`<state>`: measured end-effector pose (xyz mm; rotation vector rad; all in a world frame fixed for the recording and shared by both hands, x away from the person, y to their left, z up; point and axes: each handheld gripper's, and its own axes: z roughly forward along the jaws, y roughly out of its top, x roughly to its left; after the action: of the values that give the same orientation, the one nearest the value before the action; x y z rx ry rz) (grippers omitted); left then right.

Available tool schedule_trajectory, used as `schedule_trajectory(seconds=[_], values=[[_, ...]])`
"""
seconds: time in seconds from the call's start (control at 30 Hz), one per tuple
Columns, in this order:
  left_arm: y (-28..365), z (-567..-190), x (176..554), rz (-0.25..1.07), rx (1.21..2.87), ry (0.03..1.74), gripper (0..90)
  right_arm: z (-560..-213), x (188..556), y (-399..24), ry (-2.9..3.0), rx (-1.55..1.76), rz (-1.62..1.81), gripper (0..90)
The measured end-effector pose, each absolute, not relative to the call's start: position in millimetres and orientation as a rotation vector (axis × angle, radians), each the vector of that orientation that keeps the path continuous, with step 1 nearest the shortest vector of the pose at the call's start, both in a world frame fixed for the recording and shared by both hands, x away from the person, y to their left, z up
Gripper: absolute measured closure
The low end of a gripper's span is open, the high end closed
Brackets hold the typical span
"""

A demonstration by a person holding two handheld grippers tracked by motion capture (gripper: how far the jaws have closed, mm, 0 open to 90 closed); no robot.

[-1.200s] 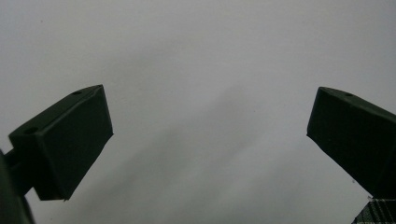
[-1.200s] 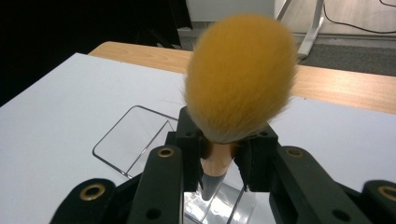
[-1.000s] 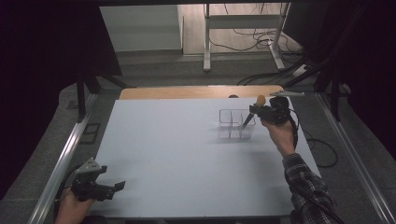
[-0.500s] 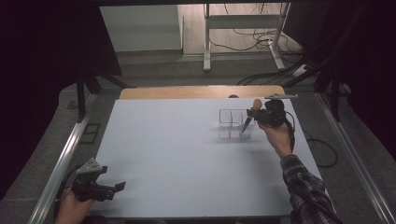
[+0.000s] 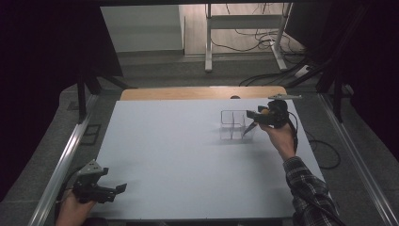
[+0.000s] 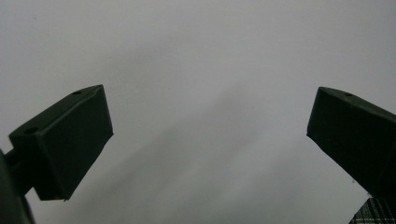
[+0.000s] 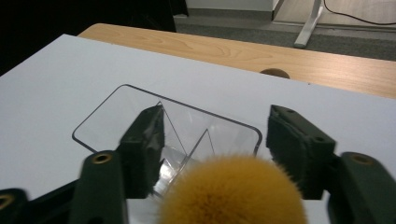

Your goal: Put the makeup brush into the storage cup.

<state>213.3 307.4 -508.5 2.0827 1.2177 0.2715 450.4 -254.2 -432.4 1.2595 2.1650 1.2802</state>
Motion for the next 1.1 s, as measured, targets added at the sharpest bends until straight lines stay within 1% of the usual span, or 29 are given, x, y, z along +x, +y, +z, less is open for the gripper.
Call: schedule_trajectory(seconds=[0.27,0.4,0.7,1.1], values=[[307,-508,213,0.273,2.083,1.218,0.5,-436,453,-257,2.207,1.28,1.272,13.8],[308,-508,213,0.274,2.082,1.219,0.5,-436,453,-255,2.214,1.281,1.256,8.3],[308,-508,213,0.277,2.076,1.223,0.5,-437,449,-252,2.265,1.258,1.227,3.8],[308,-508,213,0.286,2.085,1.223,0.4,-437,443,-253,2.292,1.237,1.202,3.3]])
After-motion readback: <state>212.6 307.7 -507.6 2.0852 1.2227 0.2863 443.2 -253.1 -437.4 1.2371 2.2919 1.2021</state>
